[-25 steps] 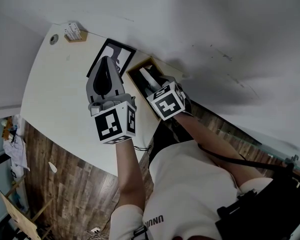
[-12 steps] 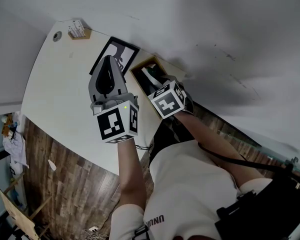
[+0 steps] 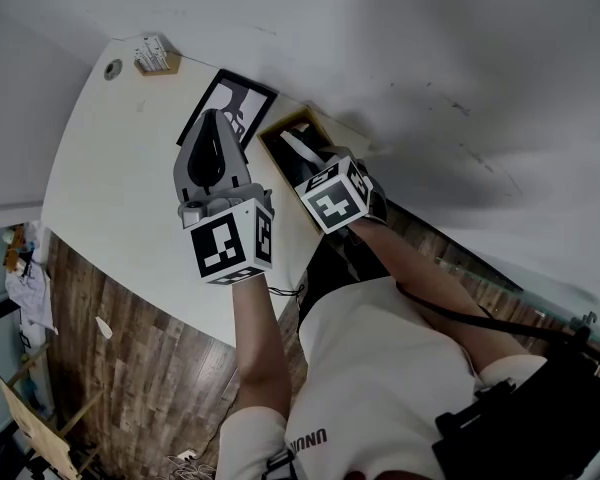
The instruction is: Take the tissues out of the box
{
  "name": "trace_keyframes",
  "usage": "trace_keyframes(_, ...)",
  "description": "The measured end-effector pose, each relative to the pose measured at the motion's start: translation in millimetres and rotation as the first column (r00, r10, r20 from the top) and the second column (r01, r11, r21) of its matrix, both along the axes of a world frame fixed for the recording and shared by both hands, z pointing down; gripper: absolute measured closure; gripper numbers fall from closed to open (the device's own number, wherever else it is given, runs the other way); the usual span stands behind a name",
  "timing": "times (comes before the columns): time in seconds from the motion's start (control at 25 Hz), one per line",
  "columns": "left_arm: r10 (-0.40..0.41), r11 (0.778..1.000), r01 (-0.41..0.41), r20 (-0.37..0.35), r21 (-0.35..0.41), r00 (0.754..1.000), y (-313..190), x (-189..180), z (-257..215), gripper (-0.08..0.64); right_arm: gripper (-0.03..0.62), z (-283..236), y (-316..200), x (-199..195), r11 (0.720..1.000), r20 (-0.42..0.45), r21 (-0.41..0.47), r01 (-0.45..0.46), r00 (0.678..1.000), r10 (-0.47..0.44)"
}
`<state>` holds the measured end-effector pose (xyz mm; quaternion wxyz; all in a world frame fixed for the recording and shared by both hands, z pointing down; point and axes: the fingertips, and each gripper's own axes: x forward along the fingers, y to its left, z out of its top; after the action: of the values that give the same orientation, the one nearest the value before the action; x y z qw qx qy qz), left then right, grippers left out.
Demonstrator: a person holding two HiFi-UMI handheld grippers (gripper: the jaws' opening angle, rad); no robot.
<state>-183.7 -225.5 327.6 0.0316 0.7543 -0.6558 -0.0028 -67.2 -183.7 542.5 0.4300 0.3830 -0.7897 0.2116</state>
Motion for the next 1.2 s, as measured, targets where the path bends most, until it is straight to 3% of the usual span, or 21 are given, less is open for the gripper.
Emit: trace_keyframes(1.2,-0.046,0.999,0.046,0.017,0.005,0.999,17.0,-9.3,-2.8,0.545,0.522,-31.8,-1.0,2.8,0.993,0.092,0.115,-0.034,0.995,0.024)
